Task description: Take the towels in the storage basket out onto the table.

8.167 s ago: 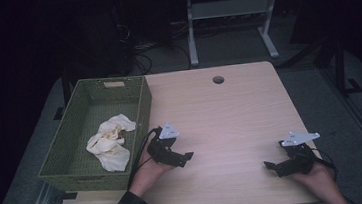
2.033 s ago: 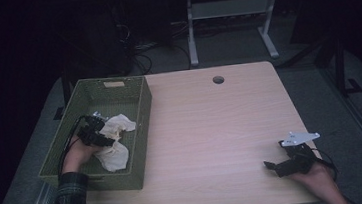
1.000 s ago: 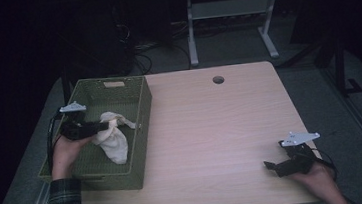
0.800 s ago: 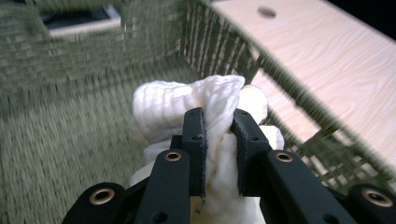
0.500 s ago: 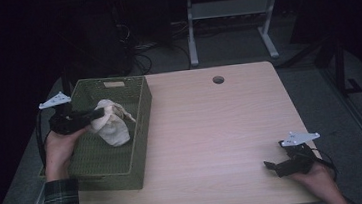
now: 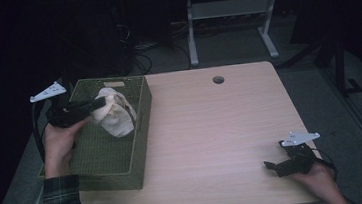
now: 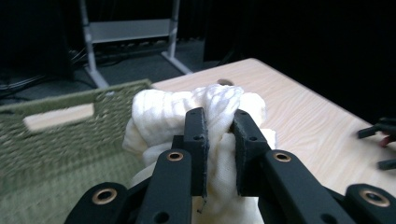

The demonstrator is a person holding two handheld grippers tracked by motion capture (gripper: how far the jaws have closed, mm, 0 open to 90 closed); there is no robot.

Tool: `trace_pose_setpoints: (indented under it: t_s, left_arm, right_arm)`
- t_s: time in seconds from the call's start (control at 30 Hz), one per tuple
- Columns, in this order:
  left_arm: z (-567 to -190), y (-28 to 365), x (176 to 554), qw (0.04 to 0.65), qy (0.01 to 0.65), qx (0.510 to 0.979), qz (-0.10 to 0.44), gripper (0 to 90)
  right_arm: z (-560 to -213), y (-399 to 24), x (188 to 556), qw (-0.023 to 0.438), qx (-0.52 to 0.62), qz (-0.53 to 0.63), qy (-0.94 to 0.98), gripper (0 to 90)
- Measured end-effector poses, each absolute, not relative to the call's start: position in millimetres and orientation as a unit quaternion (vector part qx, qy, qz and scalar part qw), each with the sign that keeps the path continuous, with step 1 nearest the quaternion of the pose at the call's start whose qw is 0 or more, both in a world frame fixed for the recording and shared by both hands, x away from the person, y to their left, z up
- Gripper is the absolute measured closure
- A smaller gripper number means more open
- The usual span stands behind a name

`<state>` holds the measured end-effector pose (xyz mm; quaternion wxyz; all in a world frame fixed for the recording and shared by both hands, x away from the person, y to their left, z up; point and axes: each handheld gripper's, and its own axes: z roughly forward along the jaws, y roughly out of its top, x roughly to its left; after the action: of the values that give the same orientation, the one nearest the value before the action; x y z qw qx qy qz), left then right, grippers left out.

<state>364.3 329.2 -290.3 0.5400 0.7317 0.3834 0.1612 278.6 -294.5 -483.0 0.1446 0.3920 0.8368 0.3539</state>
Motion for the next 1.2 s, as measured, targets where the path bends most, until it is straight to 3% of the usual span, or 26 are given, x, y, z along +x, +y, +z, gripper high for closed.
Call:
trace_pose_setpoints:
  t_s: [0.6,1.2]
  left_arm:
    - [-254.5,263.9,364.7,0.566,0.311,0.75,0.142,77.6]
    - [-270.6,188.7,372.3,0.563,0.256,0.781,0.091,77.8]
  right_arm:
    - [-483.0,-294.4,278.6,0.144,0.392,0.354,0.837,2.2]
    - [-483.0,-294.3,278.6,0.144,0.393,0.354,0.836,2.2]
